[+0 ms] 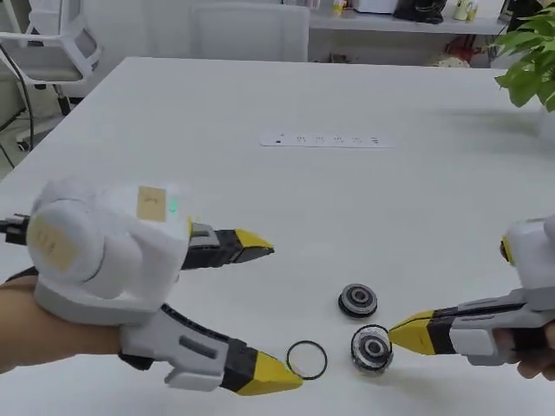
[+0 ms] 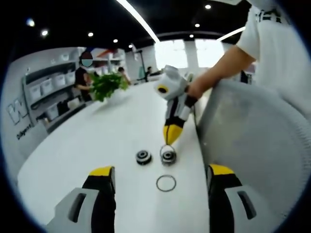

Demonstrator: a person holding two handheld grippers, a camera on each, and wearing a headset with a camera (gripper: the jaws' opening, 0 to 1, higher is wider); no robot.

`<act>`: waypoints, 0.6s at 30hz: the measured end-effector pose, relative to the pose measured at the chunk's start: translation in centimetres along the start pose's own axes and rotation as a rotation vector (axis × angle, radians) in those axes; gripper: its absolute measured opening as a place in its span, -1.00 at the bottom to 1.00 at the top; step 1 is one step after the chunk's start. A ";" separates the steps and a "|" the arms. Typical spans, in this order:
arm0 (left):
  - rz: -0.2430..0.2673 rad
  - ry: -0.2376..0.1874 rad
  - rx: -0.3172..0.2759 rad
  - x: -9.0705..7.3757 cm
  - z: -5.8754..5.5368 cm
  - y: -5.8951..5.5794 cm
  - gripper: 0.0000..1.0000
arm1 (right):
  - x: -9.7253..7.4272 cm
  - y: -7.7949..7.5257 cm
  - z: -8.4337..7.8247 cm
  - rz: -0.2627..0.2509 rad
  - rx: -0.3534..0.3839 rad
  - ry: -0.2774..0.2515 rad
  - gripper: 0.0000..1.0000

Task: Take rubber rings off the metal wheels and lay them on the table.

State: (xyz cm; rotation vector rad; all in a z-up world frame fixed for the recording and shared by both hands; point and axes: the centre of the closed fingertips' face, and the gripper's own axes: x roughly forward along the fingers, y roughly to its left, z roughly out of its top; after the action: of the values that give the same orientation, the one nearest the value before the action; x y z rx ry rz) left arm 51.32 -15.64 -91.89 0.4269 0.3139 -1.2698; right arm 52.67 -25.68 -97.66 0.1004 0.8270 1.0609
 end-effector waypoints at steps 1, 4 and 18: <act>0.008 0.002 -0.005 -0.3 -0.2 0.0 0.59 | -0.1 0.0 0.2 0.001 0.004 -0.010 -1.00; 0.038 0.001 -0.032 -1.3 -0.9 0.1 0.61 | -0.4 0.1 0.9 0.003 0.012 -0.038 -1.00; 0.163 -0.033 -0.185 -4.9 -3.7 0.0 0.77 | -0.5 0.8 2.3 0.025 0.022 -0.090 -1.00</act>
State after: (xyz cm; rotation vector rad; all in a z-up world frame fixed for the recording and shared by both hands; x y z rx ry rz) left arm 49.97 -9.75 -92.90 0.2673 0.3585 -1.0772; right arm 53.42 -24.98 -95.44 0.1762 0.7583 1.0628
